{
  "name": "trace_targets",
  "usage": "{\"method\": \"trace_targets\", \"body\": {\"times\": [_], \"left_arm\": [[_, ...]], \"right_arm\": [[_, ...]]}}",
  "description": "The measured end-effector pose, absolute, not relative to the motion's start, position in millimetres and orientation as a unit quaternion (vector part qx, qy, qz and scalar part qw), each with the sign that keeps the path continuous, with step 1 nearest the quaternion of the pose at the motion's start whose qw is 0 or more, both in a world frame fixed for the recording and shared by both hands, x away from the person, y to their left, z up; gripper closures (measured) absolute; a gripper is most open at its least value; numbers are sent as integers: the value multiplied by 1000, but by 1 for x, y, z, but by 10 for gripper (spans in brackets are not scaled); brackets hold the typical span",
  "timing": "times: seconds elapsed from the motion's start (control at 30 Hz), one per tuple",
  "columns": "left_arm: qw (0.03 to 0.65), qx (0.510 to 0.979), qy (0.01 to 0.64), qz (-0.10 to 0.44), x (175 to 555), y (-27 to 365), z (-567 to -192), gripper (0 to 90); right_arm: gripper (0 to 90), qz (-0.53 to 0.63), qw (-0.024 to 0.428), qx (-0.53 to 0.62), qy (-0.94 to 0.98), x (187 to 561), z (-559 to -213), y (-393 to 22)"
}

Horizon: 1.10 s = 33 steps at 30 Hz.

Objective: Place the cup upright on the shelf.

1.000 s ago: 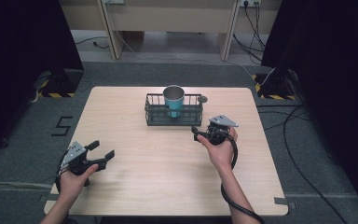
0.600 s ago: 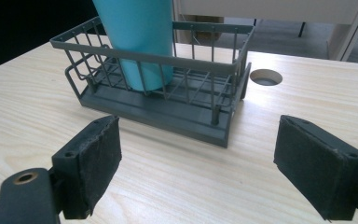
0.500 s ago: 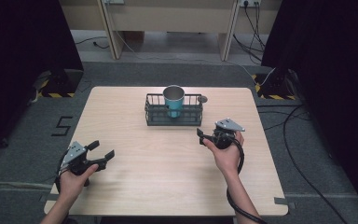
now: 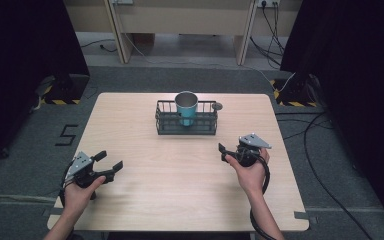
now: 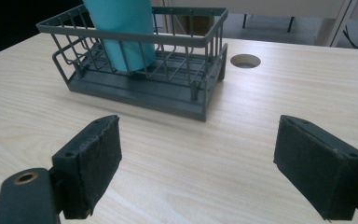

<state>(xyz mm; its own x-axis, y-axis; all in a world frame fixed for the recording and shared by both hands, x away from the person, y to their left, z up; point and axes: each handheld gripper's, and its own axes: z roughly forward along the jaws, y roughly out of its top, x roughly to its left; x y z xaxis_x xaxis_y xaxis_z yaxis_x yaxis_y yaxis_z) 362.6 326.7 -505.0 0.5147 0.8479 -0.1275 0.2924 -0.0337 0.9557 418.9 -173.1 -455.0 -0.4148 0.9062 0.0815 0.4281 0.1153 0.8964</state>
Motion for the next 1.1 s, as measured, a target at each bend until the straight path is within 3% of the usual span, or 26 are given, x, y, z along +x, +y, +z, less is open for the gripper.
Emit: {"method": "trace_targets", "body": {"times": [1.1], "left_arm": [[550,673,424,253,362,326,-505,145]], "right_arm": [[165,455,260,500,690,379,-485,-213]]}}
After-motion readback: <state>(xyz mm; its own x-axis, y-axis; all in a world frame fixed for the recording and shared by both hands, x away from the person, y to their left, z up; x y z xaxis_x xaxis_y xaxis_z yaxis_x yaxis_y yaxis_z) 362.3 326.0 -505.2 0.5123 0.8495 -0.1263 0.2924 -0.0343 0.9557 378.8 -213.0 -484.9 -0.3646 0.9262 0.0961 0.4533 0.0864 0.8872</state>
